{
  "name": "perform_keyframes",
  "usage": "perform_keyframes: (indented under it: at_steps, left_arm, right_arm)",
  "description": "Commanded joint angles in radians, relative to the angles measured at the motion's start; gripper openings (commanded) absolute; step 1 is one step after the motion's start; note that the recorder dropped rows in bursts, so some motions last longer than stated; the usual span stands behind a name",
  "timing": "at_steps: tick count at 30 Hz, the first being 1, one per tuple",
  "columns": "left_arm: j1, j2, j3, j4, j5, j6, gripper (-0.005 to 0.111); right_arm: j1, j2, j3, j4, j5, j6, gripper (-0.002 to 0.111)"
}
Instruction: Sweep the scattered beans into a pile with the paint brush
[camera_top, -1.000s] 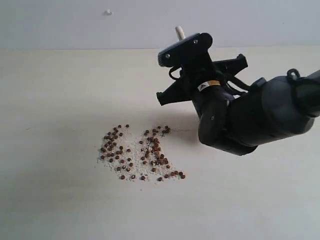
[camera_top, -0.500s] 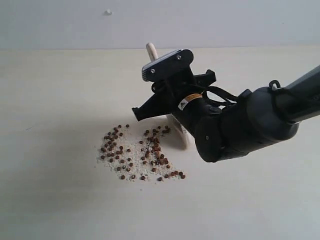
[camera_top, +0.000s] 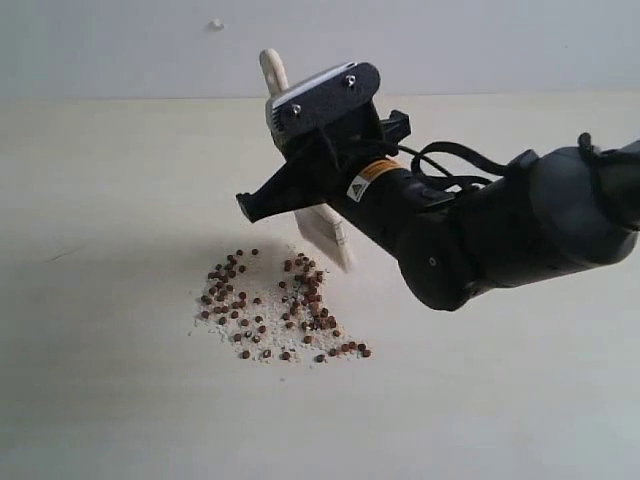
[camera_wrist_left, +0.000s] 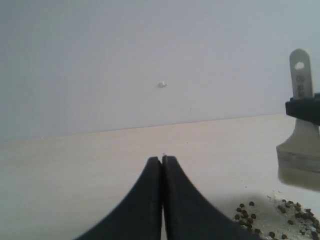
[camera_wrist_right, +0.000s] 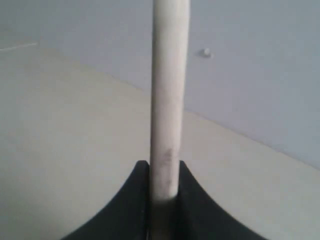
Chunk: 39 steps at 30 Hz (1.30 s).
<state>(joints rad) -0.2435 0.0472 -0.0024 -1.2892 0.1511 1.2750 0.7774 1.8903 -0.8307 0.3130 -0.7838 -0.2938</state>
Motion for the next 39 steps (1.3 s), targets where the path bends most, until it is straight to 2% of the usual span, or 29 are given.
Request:
perform_keyframes:
  at_steps: [1, 8, 12, 16, 20, 27, 34, 39]
  left_arm:
    - [-0.001, -0.005, 0.002, -0.005, 0.001, -0.003, 0.0]
    - [-0.001, -0.005, 0.002, -0.005, 0.001, -0.003, 0.0]
    - [-0.001, -0.005, 0.002, -0.005, 0.001, -0.003, 0.0]
    - [-0.001, -0.005, 0.002, -0.005, 0.001, -0.003, 0.0]
    - [-0.001, -0.005, 0.002, -0.005, 0.001, -0.003, 0.0]
    - [-0.001, -0.005, 0.002, -0.005, 0.001, -0.003, 0.0]
    - [-0.001, -0.005, 0.002, -0.005, 0.001, -0.003, 0.0]
    - [-0.001, -0.005, 0.002, -0.005, 0.001, -0.003, 0.0]
  right_arm:
    - [-0.004, -0.065, -0.006, 0.075, -0.012, -0.134, 0.0]
    - [-0.006, -0.06, -0.006, 0.348, -0.018, -0.433, 0.0]
    - [-0.006, -0.025, -0.006, 0.386, -0.046, -0.47, 0.0]
    - [-0.006, 0.024, -0.006, 0.301, -0.048, -0.367, 0.0]
    - [-0.006, 0.063, -0.008, 0.106, -0.064, -0.214, 0.0]
    - [-0.006, 0.093, -0.061, 0.09, -0.023, -0.14, 0.0]
    - [-0.004, 0.086, -0.074, -0.081, 0.004, 0.013, 0.0]
    - [-0.004, 0.038, -0.074, -0.026, 0.004, -0.002, 0.0]
